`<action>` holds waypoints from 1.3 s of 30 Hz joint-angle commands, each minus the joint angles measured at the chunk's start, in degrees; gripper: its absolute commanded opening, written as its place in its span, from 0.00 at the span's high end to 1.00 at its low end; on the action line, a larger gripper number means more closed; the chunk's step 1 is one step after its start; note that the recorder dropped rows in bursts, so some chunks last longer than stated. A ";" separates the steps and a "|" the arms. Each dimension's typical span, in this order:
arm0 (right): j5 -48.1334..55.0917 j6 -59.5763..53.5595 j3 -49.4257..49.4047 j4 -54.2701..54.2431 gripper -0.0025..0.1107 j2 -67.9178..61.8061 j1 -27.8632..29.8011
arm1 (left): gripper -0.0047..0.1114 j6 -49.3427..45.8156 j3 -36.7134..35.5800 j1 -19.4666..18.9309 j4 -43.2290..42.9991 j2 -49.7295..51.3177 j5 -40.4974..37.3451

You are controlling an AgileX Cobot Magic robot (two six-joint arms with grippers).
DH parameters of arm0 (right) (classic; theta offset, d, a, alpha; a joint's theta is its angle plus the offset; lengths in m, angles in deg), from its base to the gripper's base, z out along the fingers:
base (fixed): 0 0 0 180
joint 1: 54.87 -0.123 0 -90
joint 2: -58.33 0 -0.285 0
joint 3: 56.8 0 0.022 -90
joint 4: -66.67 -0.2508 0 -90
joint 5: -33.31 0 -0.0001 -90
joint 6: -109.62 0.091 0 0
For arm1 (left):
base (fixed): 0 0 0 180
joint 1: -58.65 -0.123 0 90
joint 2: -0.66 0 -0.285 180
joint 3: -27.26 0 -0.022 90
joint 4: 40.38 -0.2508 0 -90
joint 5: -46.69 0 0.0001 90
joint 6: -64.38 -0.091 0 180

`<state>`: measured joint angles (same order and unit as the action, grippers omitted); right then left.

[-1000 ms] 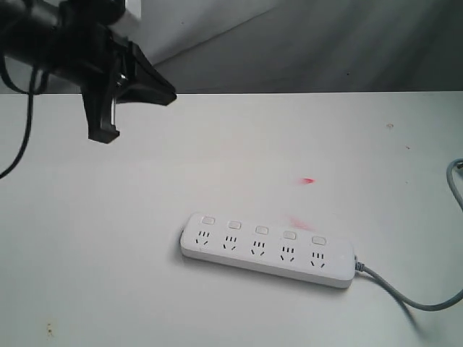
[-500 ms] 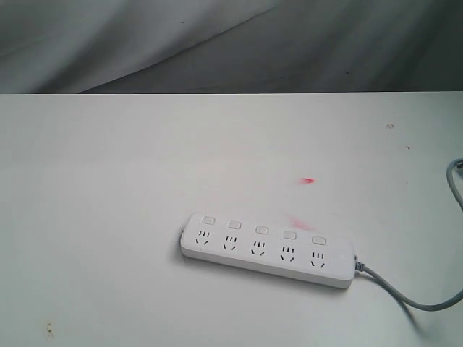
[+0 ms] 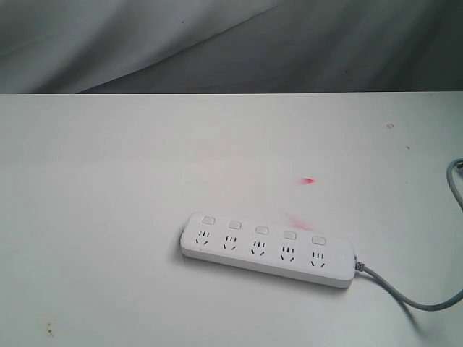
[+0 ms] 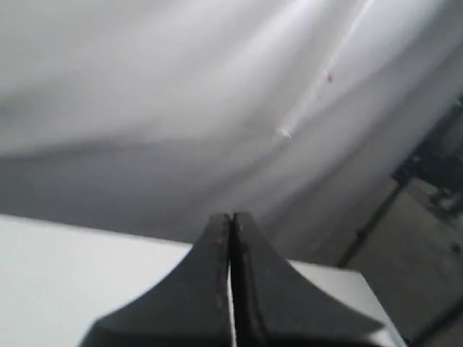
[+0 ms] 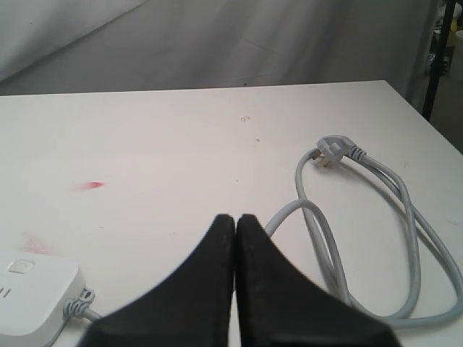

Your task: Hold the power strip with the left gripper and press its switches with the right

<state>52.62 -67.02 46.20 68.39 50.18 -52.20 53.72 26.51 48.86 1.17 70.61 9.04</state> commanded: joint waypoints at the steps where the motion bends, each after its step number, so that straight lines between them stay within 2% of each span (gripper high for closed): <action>1: -0.36 0.07 -0.21 0.18 0.98 0.36 0.23 | 0.96 -11.87 -0.10 -0.68 -8.95 -2.97 18.04; 4: -0.36 0.07 -0.21 0.18 0.98 0.36 0.23 | 0.96 -14.91 -0.10 -0.68 -17.79 -4.94 25.23; 7: -0.36 0.07 -0.21 0.18 0.98 0.36 0.23 | 0.96 -14.91 -0.10 -0.68 -22.34 -7.24 26.30; 13: -0.36 0.07 -0.21 0.18 0.98 0.36 0.23 | 0.96 -14.37 -0.10 -0.68 -22.47 -10.89 25.97; 19: -0.36 0.07 -0.21 0.18 0.98 0.36 0.23 | 0.96 0.67 -0.10 -0.68 -22.47 -14.58 25.20; 25: -0.36 0.07 -0.21 0.18 0.98 0.36 0.23 | 0.96 6.47 -0.10 -0.68 -22.47 -16.71 24.59; 32: -0.36 0.07 -0.21 0.18 0.98 0.36 0.23 | 0.96 10.65 -0.21 -0.58 -22.47 -17.55 14.34; 35: -0.36 0.07 -0.21 0.18 0.98 0.36 0.23 | 0.96 10.65 -1.99 -0.58 -22.47 -18.12 13.48; 39: -0.36 0.07 -0.21 0.18 0.98 0.36 0.23 | 0.96 10.26 -7.88 -0.58 -23.36 -20.99 13.87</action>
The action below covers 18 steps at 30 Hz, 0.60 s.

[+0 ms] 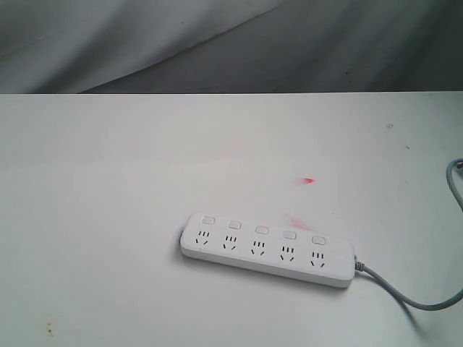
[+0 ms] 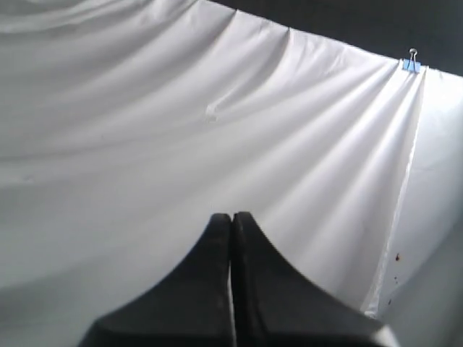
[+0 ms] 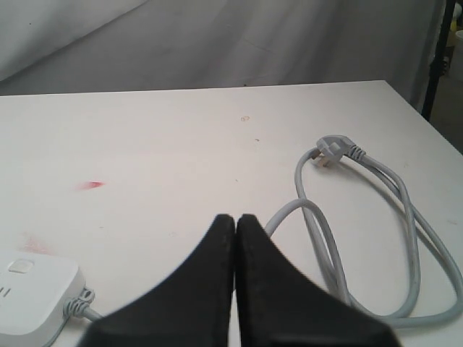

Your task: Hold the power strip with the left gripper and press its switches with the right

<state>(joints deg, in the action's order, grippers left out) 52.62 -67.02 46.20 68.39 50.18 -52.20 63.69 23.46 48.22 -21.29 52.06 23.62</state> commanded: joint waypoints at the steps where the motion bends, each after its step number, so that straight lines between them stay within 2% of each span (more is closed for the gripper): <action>1: -0.36 0.07 -0.21 0.18 0.98 0.36 0.23 | 0.96 0.29 -7.48 0.05 -1.61 -3.70 -0.70; 9: -0.36 0.07 -0.21 0.18 0.98 0.36 0.23 | 0.96 0.29 -28.85 5.23 -6.95 -13.06 3.78; 18: -0.36 0.07 -0.21 0.18 0.98 0.36 0.23 | 0.96 0.25 -55.30 6.38 -16.81 -27.62 16.04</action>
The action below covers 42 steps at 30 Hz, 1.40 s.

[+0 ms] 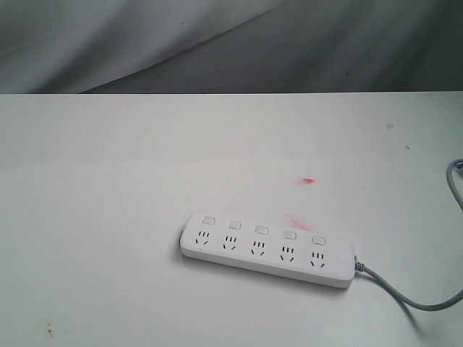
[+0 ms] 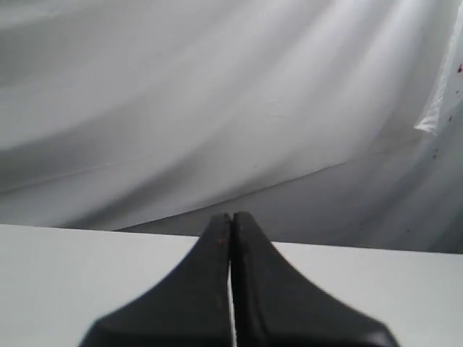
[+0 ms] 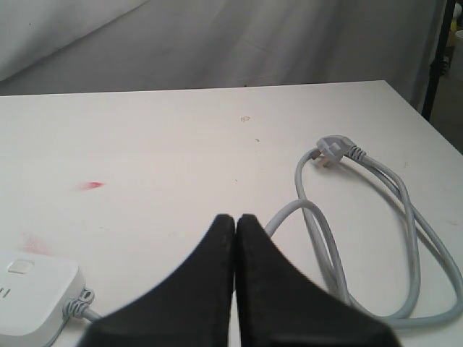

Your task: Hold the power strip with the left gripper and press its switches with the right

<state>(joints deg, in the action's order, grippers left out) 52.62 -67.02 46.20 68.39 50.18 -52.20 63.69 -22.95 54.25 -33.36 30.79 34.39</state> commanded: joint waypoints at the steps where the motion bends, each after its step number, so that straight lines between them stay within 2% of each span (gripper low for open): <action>1: -0.36 0.07 -0.21 0.18 0.98 0.36 0.23 | 0.96 0.25 -11.51 0.35 -5.41 -8.55 5.41; 5: -0.36 0.07 -0.21 0.18 0.98 0.36 0.23 | 0.96 0.25 -19.92 0.35 -6.59 -16.84 4.57; 8: -0.36 0.07 -0.21 0.18 0.98 0.36 0.23 | 0.96 0.25 -23.48 0.35 -7.50 -21.88 4.57; 14: -0.36 0.07 -0.21 0.18 0.98 0.36 0.23 | 0.96 0.36 -26.92 2.20 -7.50 -22.34 4.62; 19: -0.36 0.07 -0.21 0.18 0.98 0.36 0.23 | 0.96 0.69 -27.01 5.86 -7.50 -22.34 2.87; 23: -0.36 0.07 -0.21 0.18 0.98 0.36 0.23 | 0.96 0.69 -27.01 5.70 -7.50 -22.34 1.83; 26: -0.36 0.07 -0.21 0.18 0.98 0.36 0.23 | 0.96 0.69 -27.01 5.70 -7.50 -22.34 -4.18; 28: -0.36 0.07 -0.21 0.18 0.98 0.36 0.23 | 0.96 0.69 -27.01 5.70 -7.50 -22.34 -5.57; 42: -0.36 0.07 -0.21 0.18 0.98 0.36 0.23 | 0.96 0.26 -27.01 5.70 -7.50 -22.34 -5.51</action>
